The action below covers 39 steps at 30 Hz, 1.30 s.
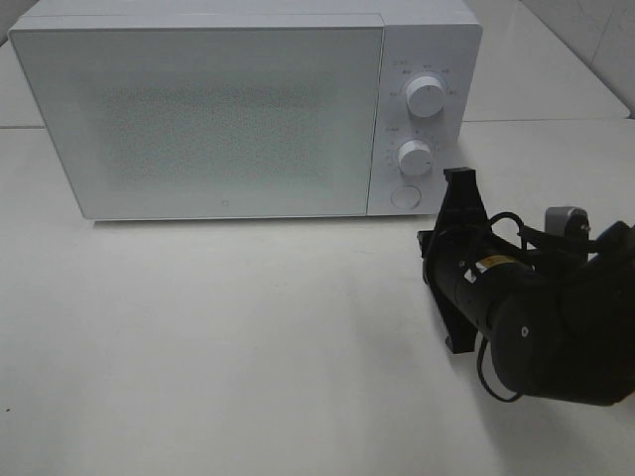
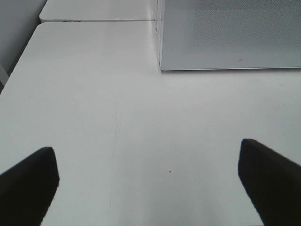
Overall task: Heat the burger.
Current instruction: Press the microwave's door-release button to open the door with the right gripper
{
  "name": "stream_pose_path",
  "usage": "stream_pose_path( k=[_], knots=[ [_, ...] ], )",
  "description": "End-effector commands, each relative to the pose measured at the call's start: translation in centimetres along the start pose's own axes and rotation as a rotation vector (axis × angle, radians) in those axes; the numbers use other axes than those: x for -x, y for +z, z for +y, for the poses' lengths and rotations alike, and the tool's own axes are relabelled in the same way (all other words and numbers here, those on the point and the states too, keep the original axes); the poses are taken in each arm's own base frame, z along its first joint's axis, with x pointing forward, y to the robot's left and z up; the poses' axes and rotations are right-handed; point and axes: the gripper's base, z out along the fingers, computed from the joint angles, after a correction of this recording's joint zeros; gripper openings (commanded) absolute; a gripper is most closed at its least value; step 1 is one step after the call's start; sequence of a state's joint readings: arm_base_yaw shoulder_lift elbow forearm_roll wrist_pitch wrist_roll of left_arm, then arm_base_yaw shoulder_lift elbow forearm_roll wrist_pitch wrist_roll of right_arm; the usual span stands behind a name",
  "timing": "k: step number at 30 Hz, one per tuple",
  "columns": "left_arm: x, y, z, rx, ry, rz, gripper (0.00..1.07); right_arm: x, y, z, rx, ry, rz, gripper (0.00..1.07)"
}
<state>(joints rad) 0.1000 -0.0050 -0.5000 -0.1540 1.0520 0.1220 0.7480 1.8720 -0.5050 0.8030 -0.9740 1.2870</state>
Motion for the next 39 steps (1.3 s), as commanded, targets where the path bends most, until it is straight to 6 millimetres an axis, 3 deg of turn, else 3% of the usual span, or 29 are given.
stream_pose_path(
  k=[1, 39],
  knots=[
    [-0.1, -0.2, 0.0, 0.005, 0.003, -0.030, 0.98, 0.3, 1.1, 0.7, 0.030, 0.007, -0.004, 0.00],
    [-0.1, -0.2, 0.0, 0.005, 0.003, -0.030, 0.98, 0.7, 7.7, 1.4, 0.070, 0.048, 0.010, 0.00]
  ],
)
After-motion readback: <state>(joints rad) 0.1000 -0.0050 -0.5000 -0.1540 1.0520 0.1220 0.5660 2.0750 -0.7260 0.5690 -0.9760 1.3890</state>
